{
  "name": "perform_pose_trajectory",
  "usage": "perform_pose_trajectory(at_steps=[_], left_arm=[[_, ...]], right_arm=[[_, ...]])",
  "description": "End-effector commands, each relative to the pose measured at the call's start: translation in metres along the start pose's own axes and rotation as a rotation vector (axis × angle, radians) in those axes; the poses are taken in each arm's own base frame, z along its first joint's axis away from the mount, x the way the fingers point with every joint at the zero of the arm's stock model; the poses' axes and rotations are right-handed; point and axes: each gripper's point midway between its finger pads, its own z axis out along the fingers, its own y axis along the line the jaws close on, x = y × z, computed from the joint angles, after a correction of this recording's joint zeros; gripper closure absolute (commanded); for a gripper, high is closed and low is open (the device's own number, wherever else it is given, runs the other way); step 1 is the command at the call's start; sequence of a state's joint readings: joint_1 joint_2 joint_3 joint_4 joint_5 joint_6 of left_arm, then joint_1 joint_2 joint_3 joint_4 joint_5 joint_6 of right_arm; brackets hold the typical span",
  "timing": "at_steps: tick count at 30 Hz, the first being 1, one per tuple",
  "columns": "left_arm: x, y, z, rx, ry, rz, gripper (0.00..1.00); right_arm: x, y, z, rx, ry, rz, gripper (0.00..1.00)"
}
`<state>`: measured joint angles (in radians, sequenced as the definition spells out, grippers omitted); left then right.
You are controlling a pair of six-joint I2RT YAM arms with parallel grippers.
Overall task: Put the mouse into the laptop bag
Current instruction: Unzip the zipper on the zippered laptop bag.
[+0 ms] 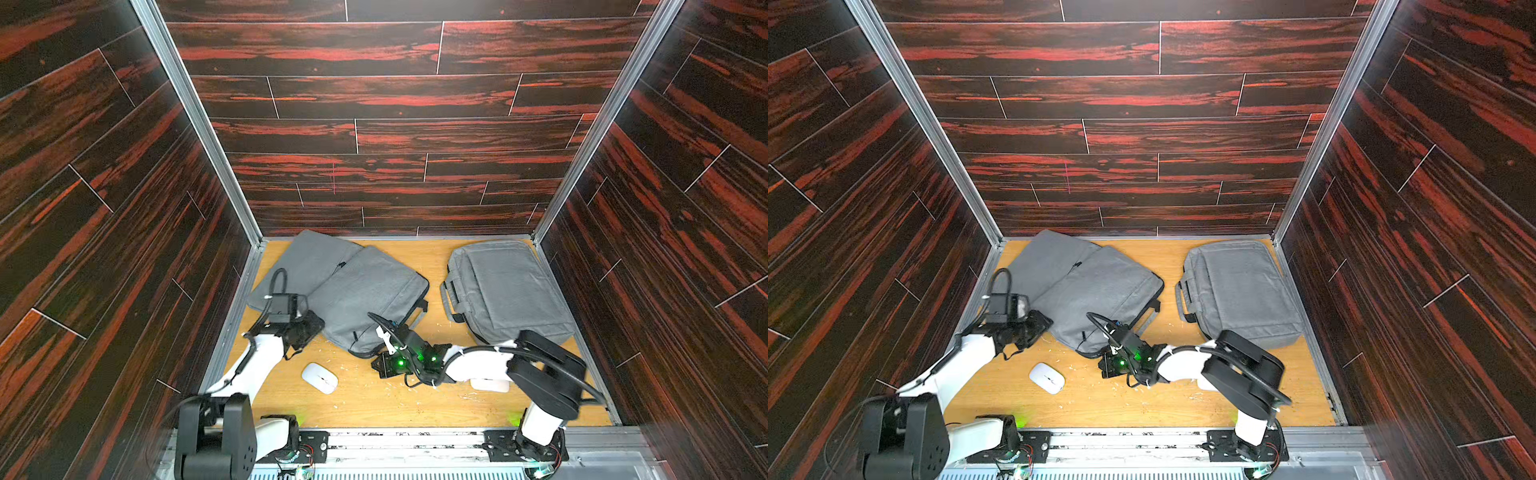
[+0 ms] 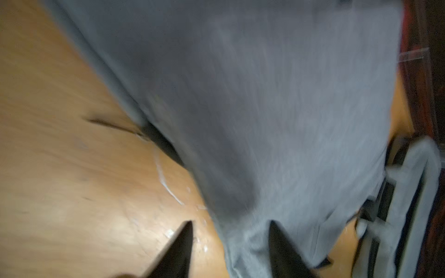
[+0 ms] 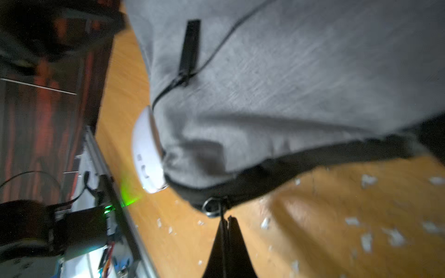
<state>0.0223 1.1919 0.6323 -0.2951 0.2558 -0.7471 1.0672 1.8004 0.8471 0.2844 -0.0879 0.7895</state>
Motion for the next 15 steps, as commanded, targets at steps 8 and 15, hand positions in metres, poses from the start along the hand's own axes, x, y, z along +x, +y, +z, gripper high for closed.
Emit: perform_pose_trajectory(at_steps=[8, 15], left_arm=[[0.055, 0.011, -0.029, 0.054, -0.018, 0.001, 0.18], [0.077, -0.002, -0.003, 0.041, 0.035, 0.056, 0.16]], right_arm=[[0.003, 0.009, 0.02, 0.007, 0.064, -0.034, 1.0], [0.007, 0.033, 0.023, 0.026, 0.082, -0.155, 1.0]])
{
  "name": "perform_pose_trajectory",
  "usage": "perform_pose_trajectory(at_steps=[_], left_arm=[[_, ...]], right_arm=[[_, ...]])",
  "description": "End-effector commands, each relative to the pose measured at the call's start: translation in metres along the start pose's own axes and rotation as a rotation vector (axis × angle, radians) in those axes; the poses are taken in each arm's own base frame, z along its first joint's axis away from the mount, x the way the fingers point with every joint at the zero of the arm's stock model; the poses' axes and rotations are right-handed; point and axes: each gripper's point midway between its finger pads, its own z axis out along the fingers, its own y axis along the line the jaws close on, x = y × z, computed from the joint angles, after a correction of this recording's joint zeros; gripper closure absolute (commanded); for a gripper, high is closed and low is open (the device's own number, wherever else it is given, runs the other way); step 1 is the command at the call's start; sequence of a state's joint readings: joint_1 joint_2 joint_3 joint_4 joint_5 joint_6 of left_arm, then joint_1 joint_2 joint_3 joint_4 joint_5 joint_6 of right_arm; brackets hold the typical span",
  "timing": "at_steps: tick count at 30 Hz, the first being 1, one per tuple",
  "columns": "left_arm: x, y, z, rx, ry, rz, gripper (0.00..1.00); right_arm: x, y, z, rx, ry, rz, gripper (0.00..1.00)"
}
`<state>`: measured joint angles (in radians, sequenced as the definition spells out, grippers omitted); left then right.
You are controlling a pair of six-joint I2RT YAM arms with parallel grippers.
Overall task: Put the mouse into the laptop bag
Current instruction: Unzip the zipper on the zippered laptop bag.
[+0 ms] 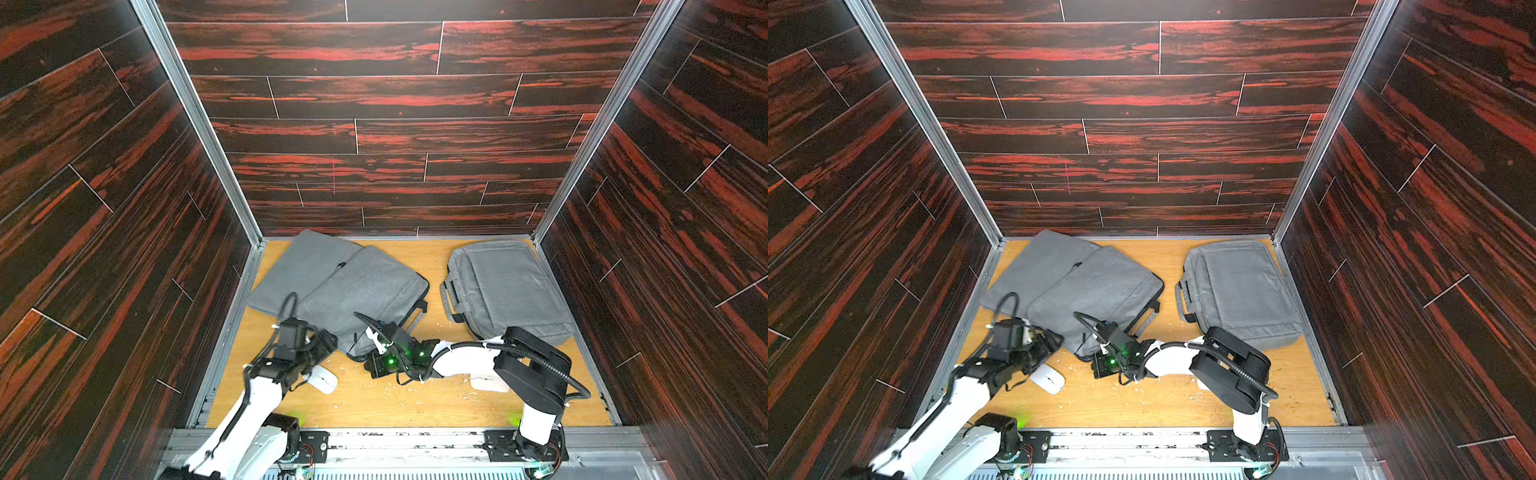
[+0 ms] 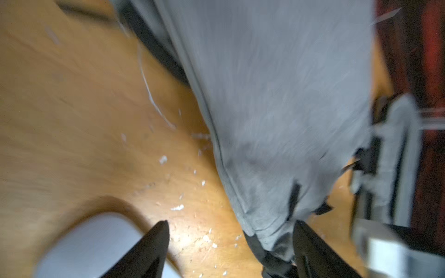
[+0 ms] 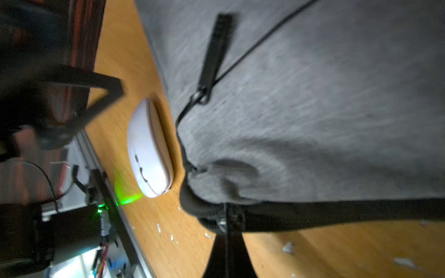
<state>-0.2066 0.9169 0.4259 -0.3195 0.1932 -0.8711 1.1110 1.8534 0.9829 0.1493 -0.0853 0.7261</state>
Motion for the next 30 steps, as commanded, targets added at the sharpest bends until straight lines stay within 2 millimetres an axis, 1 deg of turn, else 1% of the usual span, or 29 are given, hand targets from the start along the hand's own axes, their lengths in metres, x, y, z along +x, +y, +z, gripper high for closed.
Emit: perform_pose_trajectory(at_steps=[1, 3, 5, 6, 7, 8, 9, 10, 11, 12, 13, 15, 18, 21, 23, 26, 28, 30], left_arm=[[0.0, -0.006, 0.014, -0.019, -0.011, 0.003, 0.16], [0.002, -0.01, 0.022, -0.021, 0.0, 0.016, 0.16], [0.004, -0.012, 0.027, -0.025, 0.011, 0.018, 0.16], [0.004, -0.012, 0.029, -0.026, 0.013, 0.021, 0.17], [0.004, -0.013, 0.03, -0.024, 0.012, 0.023, 0.23], [0.003, -0.014, 0.031, -0.018, 0.01, 0.024, 0.37], [0.002, -0.016, 0.031, -0.014, 0.006, 0.026, 0.59], [0.001, -0.017, 0.03, -0.015, 0.004, 0.029, 0.76], [-0.001, -0.017, 0.029, -0.021, -0.002, 0.033, 0.9], [-0.003, -0.017, 0.027, -0.027, -0.007, 0.035, 0.98], [-0.005, -0.018, 0.025, -0.036, -0.015, 0.043, 1.0], [-0.01, -0.018, 0.021, -0.051, -0.033, 0.058, 1.0], [-0.019, -0.014, 0.011, -0.103, -0.072, 0.073, 1.0], [-0.026, -0.009, 0.003, -0.13, -0.101, 0.081, 1.0], [-0.03, -0.005, 0.0, -0.138, -0.117, 0.071, 1.0], [-0.032, 0.004, -0.003, -0.15, -0.124, 0.054, 1.0], [-0.034, 0.011, -0.004, -0.16, -0.127, 0.045, 1.0], [-0.035, 0.017, -0.007, -0.172, -0.129, 0.037, 1.0]], right_arm=[[0.003, 0.016, 0.01, -0.001, 0.022, -0.085, 1.0], [0.001, 0.029, 0.009, -0.033, 0.019, -0.105, 1.0], [0.0, 0.037, 0.009, -0.058, 0.02, -0.116, 1.0], [0.0, 0.039, 0.009, -0.063, 0.019, -0.12, 1.0], [0.0, 0.039, 0.01, -0.061, 0.023, -0.121, 1.0], [0.001, 0.039, 0.011, -0.057, 0.026, -0.123, 1.0], [0.002, 0.036, 0.012, -0.05, 0.03, -0.123, 1.0], [0.004, 0.033, 0.013, -0.042, 0.035, -0.122, 1.0], [0.006, 0.03, 0.015, -0.035, 0.043, -0.12, 1.0], [0.009, 0.027, 0.017, -0.027, 0.05, -0.116, 1.0], [0.011, 0.021, 0.018, -0.017, 0.055, -0.107, 1.0], [0.017, 0.006, 0.019, -0.001, 0.072, -0.076, 1.0], [0.022, -0.026, 0.014, 0.03, 0.077, 0.002, 1.0], [0.02, -0.065, 0.0, 0.09, 0.062, 0.076, 1.0], [0.015, -0.092, -0.012, 0.134, 0.045, 0.126, 1.0], [0.004, -0.122, -0.027, 0.181, 0.01, 0.185, 1.0], [-0.005, -0.134, -0.035, 0.196, -0.018, 0.209, 1.0], [-0.015, -0.141, -0.043, 0.212, -0.048, 0.218, 1.0]])
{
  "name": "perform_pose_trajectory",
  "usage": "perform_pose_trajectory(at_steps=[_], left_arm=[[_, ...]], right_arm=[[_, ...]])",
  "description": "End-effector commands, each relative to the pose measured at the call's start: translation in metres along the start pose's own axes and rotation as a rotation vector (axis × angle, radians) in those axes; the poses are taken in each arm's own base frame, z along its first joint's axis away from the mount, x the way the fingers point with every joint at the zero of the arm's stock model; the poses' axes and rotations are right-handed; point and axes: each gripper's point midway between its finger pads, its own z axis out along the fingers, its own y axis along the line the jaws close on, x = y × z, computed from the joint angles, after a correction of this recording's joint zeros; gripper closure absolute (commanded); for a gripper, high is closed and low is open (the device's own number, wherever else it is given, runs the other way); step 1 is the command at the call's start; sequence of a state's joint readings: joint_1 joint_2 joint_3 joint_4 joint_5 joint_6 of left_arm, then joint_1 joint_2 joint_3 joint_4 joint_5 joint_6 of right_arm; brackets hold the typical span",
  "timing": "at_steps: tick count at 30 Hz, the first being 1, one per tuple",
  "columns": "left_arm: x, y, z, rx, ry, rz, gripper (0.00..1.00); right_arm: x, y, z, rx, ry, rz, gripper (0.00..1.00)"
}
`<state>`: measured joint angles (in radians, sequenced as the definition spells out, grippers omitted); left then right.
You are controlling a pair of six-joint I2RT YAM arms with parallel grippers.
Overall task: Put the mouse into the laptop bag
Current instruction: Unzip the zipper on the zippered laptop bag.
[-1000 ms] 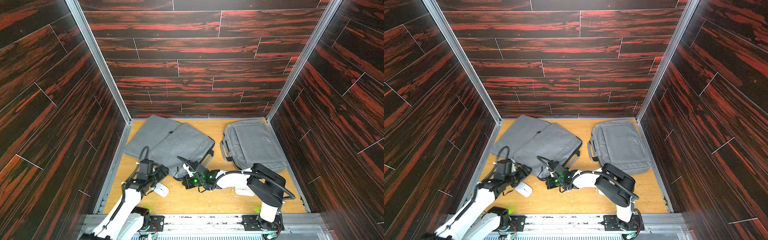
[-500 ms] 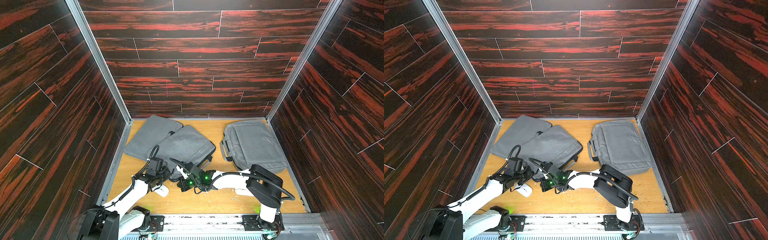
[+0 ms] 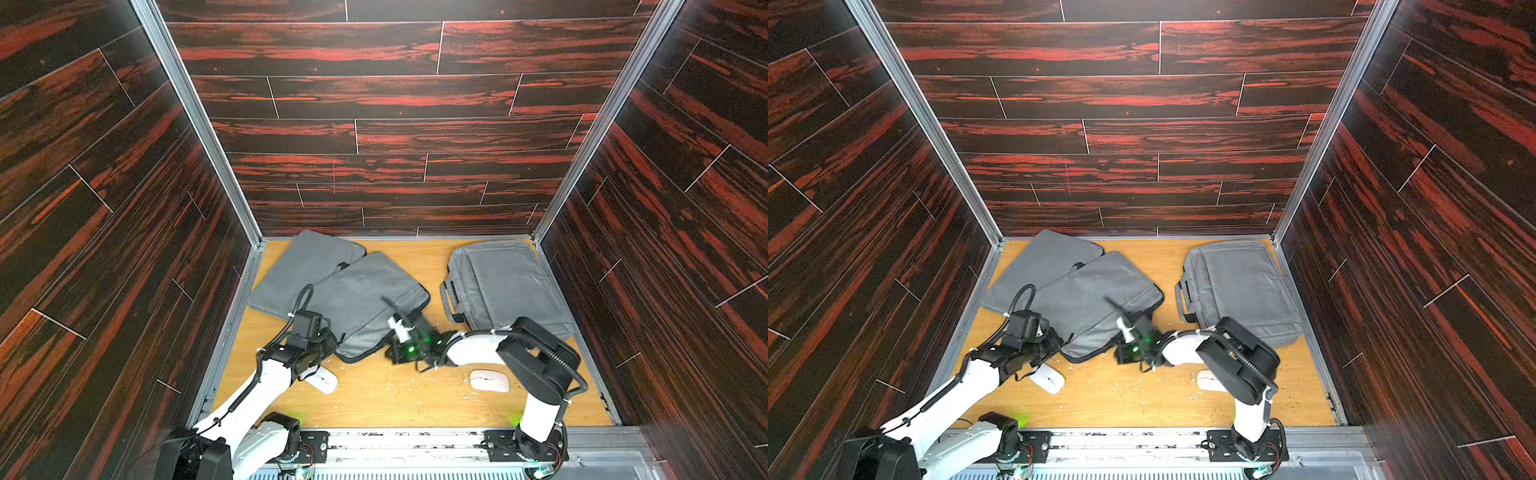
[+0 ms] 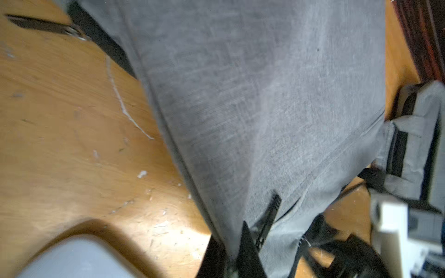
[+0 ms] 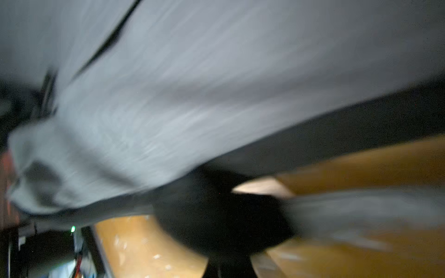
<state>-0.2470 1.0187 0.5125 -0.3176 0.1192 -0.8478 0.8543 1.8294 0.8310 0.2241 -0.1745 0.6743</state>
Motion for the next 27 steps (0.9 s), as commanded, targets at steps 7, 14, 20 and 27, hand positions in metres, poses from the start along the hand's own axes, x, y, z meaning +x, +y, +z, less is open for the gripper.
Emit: perform_pose_trajectory(at_steps=[7, 14, 20, 27], left_arm=[[-0.021, 0.054, -0.012, -0.172, -0.107, -0.038, 1.0], [-0.028, 0.065, -0.011, -0.189, -0.135, -0.065, 1.0], [-0.038, 0.055, 0.0, -0.159, -0.131, -0.077, 1.0], [-0.05, 0.046, 0.019, -0.171, -0.088, -0.074, 1.0]], right_arm=[[-0.035, -0.065, -0.042, 0.213, -0.093, 0.089, 1.0], [-0.083, -0.095, -0.085, 0.27, -0.181, 0.131, 1.0], [-0.125, -0.099, -0.127, 0.286, -0.283, 0.126, 1.0], [-0.154, -0.077, -0.161, 0.281, -0.345, 0.071, 1.0]])
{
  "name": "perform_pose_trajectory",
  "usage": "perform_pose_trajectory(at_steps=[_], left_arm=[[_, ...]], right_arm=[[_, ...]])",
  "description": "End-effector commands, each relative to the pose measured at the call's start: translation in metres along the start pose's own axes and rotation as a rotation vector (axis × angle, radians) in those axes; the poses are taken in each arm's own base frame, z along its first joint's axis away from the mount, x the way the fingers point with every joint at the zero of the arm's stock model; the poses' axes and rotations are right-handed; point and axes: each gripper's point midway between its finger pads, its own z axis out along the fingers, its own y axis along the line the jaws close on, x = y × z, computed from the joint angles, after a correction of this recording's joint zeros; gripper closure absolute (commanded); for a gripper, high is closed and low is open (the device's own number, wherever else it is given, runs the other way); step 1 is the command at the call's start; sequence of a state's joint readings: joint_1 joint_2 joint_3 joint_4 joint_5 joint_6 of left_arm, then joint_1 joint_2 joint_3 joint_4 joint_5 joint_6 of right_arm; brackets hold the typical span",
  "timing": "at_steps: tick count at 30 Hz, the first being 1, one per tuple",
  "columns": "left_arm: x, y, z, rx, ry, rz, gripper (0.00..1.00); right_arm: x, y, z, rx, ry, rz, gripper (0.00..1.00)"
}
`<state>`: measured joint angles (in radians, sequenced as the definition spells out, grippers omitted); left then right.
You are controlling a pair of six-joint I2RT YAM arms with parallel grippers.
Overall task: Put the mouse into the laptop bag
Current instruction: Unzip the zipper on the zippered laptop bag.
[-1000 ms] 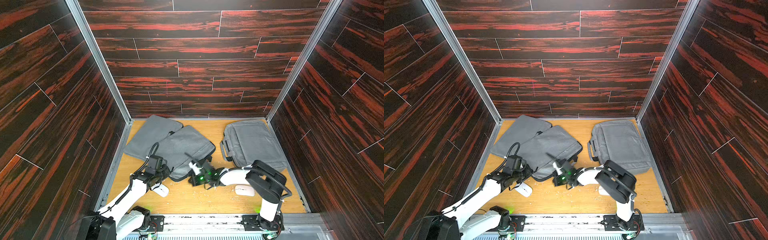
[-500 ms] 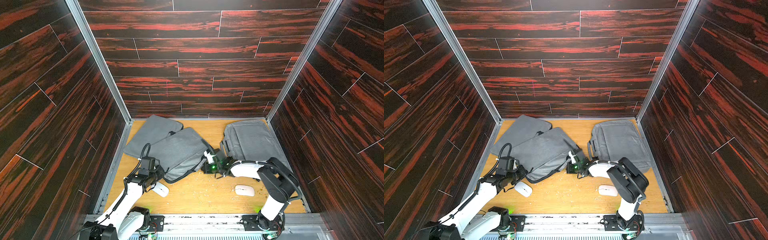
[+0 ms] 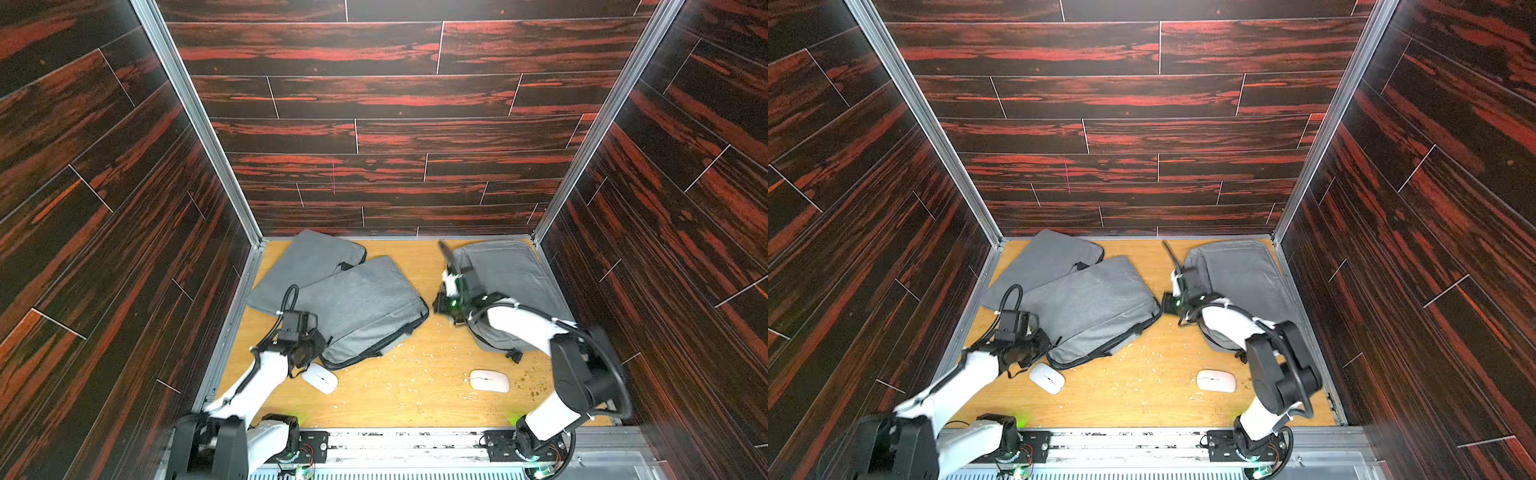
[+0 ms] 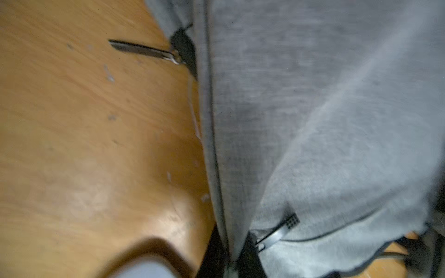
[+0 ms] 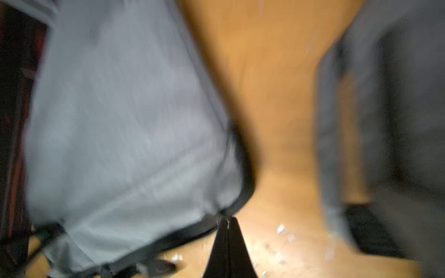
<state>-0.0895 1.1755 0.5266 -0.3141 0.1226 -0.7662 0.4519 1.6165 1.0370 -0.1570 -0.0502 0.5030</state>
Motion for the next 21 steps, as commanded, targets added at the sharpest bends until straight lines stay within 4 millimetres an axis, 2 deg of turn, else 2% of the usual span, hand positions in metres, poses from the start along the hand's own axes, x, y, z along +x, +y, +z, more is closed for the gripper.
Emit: perform_pose_trajectory(at_steps=[1, 5, 8, 9, 12, 13, 15, 18, 21], left_arm=[[-0.032, -0.005, 0.001, -0.017, -0.103, -0.021, 1.0], [-0.031, -0.008, 0.007, -0.005, -0.084, -0.025, 1.0], [-0.03, -0.01, 0.002, 0.002, -0.082, -0.015, 0.99], [-0.03, -0.011, -0.002, 0.008, -0.085, -0.01, 0.95], [-0.031, -0.02, -0.019, 0.049, -0.101, 0.009, 0.7], [-0.031, -0.022, -0.025, 0.065, -0.11, 0.014, 0.63], [-0.03, -0.023, -0.038, 0.074, -0.127, 0.019, 0.49], [-0.027, -0.022, -0.056, 0.083, -0.154, 0.026, 0.36], [-0.024, -0.022, -0.069, 0.097, -0.171, 0.027, 0.31]], right_arm=[[-0.018, 0.012, -0.024, 0.0, -0.052, -0.039, 1.0], [-0.004, 0.006, -0.021, -0.011, -0.035, -0.012, 1.0], [0.018, -0.003, -0.012, -0.007, 0.002, 0.012, 1.0], [0.025, -0.005, -0.009, -0.011, 0.012, 0.02, 1.0], [0.051, 0.0, -0.003, -0.014, 0.051, 0.011, 0.75], [0.059, 0.004, -0.001, -0.009, 0.06, -0.003, 0.7], [0.073, 0.013, 0.002, 0.0, 0.078, -0.029, 0.65], [0.085, 0.026, 0.006, 0.015, 0.09, -0.079, 0.61], [0.083, 0.029, 0.01, 0.032, 0.086, -0.106, 0.59]])
